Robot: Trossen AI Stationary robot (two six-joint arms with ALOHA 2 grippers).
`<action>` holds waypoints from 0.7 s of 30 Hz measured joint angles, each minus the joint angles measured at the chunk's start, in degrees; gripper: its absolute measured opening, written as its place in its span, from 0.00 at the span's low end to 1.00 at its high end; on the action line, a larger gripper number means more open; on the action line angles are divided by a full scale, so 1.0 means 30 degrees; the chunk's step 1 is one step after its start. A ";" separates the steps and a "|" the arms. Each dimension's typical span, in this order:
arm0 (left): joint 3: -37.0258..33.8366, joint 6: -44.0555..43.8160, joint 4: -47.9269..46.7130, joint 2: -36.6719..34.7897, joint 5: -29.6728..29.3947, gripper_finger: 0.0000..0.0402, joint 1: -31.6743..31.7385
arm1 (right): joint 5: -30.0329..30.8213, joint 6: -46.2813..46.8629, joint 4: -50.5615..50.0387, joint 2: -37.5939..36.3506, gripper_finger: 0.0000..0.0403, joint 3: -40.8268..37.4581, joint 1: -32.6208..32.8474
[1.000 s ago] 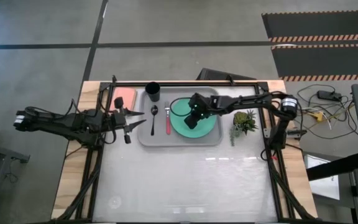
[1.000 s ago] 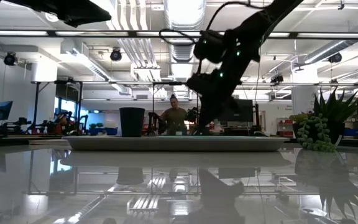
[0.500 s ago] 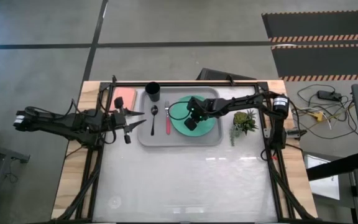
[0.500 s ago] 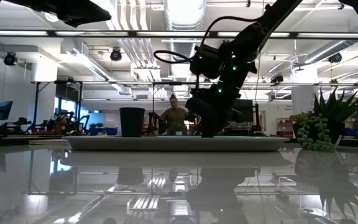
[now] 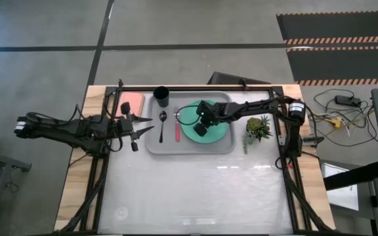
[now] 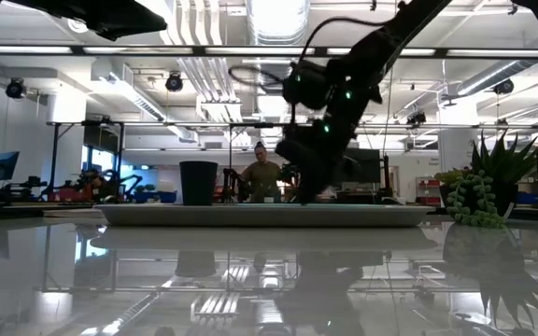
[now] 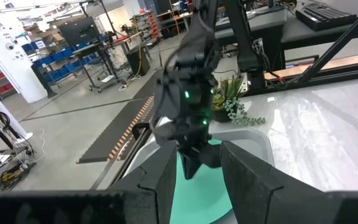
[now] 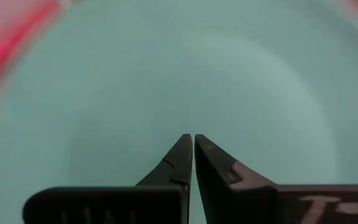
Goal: Pick and place plate/cup/fork/spoon on tray
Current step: Return to Home Position
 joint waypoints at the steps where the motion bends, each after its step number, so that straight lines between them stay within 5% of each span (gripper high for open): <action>1: 0.0000 0.0000 0.0000 0.0002 0.0000 0.27 -0.0002 | 0.0005 -0.0026 0.0005 -0.0187 0.02 0.0186 0.0026; 14: 0.0000 -0.0015 0.0051 0.0039 -0.0431 0.27 0.0005 | 0.1606 -0.0223 -0.0654 -0.5310 0.02 -0.0130 0.3093; 21: 0.0000 -0.0318 0.0029 0.0129 -0.0466 0.27 -0.0002 | 0.2316 -0.3829 0.0623 -0.7577 0.02 -0.2098 0.6354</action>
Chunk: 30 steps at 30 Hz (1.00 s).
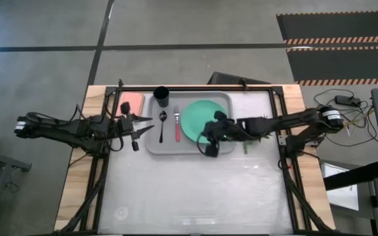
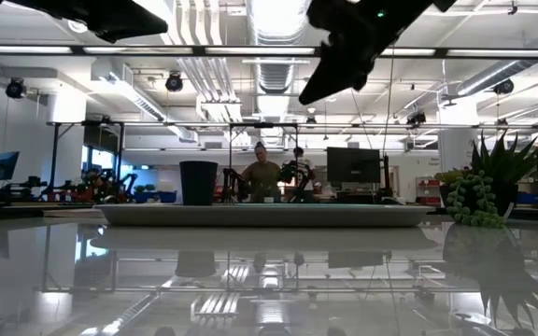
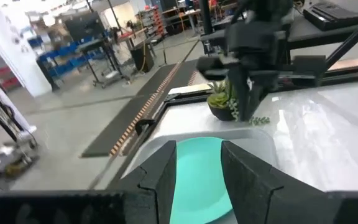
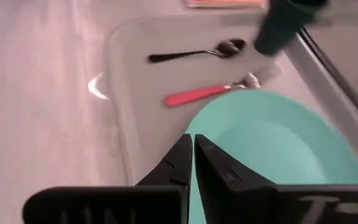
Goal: Pick and place plate/cup/fork/spoon on tray
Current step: Return to Home Position
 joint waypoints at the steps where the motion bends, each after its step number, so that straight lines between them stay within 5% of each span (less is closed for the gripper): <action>1: 0.0000 -0.0351 -0.0011 0.0055 0.0000 0.27 0.0002 | 0.0040 -0.1146 0.0020 -0.0229 0.02 -0.0196 0.0216; 6: -0.0081 -0.2831 -0.0710 0.0325 0.0316 0.27 -0.0015 | -0.1027 -0.1282 0.0240 -0.1237 0.02 -0.0871 0.1107; 12: -0.1026 -0.3061 -0.1826 -0.0909 0.3613 0.27 -0.0029 | -0.4144 -0.3993 0.3156 -0.3525 0.02 -0.3446 0.1523; 23: -0.3477 -0.3249 -0.1699 -0.5435 0.5154 0.03 -0.0029 | -0.4733 -0.5526 0.8252 -0.9603 0.02 -1.0138 0.1074; 30: -0.5213 -0.3223 -0.0277 -0.7373 0.6543 0.00 -0.0042 | -0.4690 -0.5619 0.9777 -1.3016 0.02 -1.3092 0.1063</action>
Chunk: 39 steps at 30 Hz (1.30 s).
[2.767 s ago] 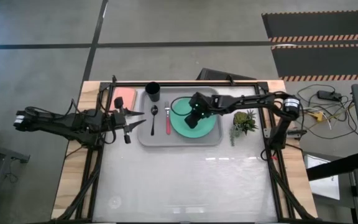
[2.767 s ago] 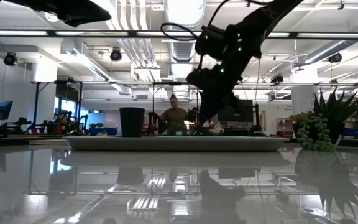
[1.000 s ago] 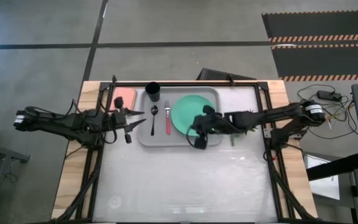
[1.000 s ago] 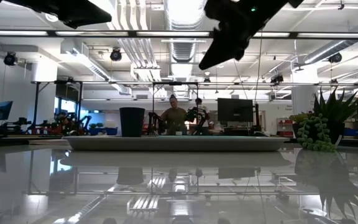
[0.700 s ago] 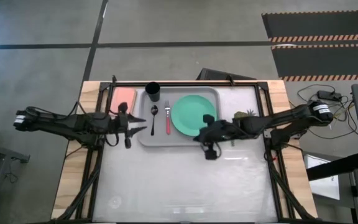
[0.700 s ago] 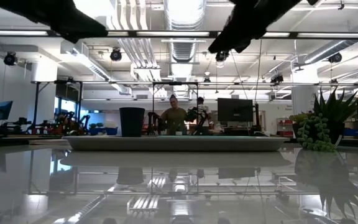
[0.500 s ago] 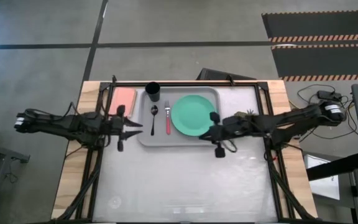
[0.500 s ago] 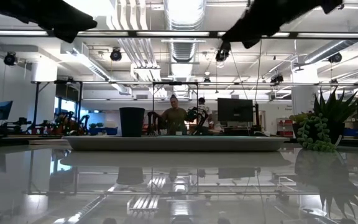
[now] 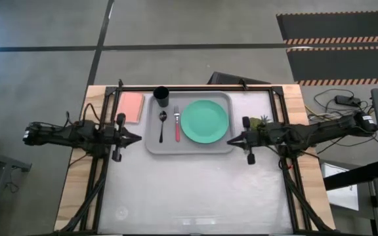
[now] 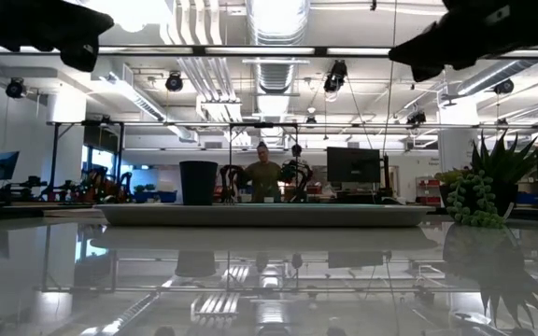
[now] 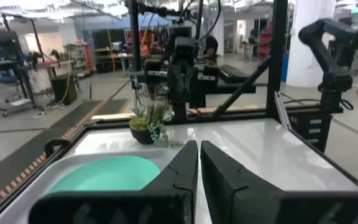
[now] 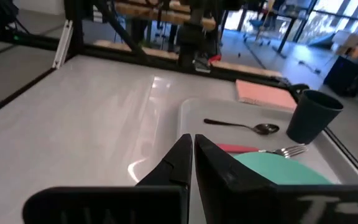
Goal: Pick and place plate/cup/fork/spoon on tray
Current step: Return to Home Position
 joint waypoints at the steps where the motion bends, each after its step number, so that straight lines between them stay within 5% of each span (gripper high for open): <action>1: -0.0226 0.0010 0.0202 -0.0231 0.0000 0.00 0.0010 | -0.0003 -0.0015 0.0079 -0.0470 0.02 -0.0317 0.0006; 28: -0.4384 0.1196 0.0447 -0.4562 -0.0020 0.00 0.0027 | 0.1352 -0.1064 0.1193 -1.0930 0.02 -0.7134 -0.0088; 39: -0.5242 0.1162 0.1501 -0.4419 0.0142 0.00 0.0027 | 0.1125 -0.2514 -0.0466 -1.3825 0.02 -0.7380 -0.0081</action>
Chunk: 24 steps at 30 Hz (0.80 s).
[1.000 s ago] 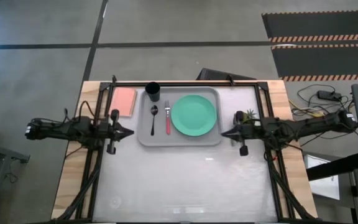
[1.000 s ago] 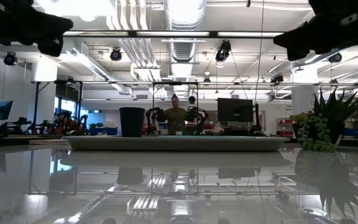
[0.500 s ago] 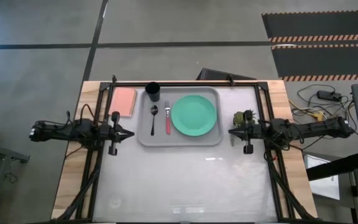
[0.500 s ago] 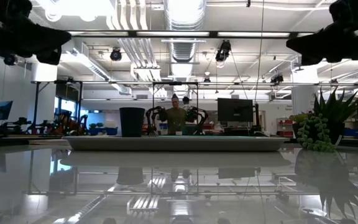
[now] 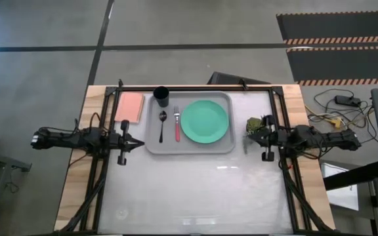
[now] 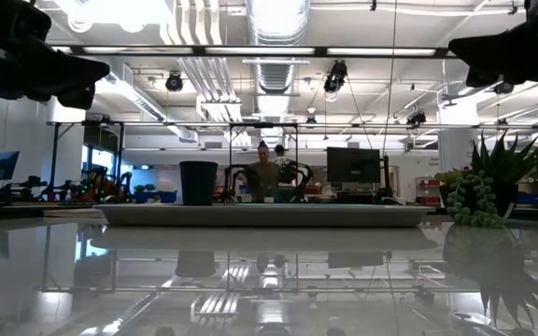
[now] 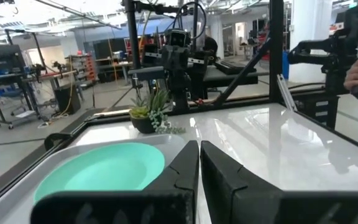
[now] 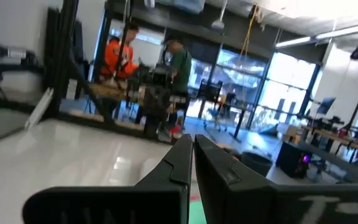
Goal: Pick and place plate/cup/fork/spoon on tray
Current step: Return to Home Position
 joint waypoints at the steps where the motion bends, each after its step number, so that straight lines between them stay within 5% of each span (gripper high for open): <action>1: 0.0000 -0.0014 0.0000 0.0064 0.0004 0.00 0.0000 | 0.0001 -0.0141 -0.0260 -0.0118 0.02 0.0000 0.0000; 13: -0.0029 -0.0150 0.0080 0.0915 -0.0047 0.00 0.0000 | -0.0213 -0.0700 -0.0019 -0.0113 0.02 -0.0015 0.0000; 24: -0.0051 -0.0150 0.0095 0.1675 -0.0069 0.00 0.0000 | 0.0533 0.2341 -0.0512 0.0833 0.02 -0.0007 0.0000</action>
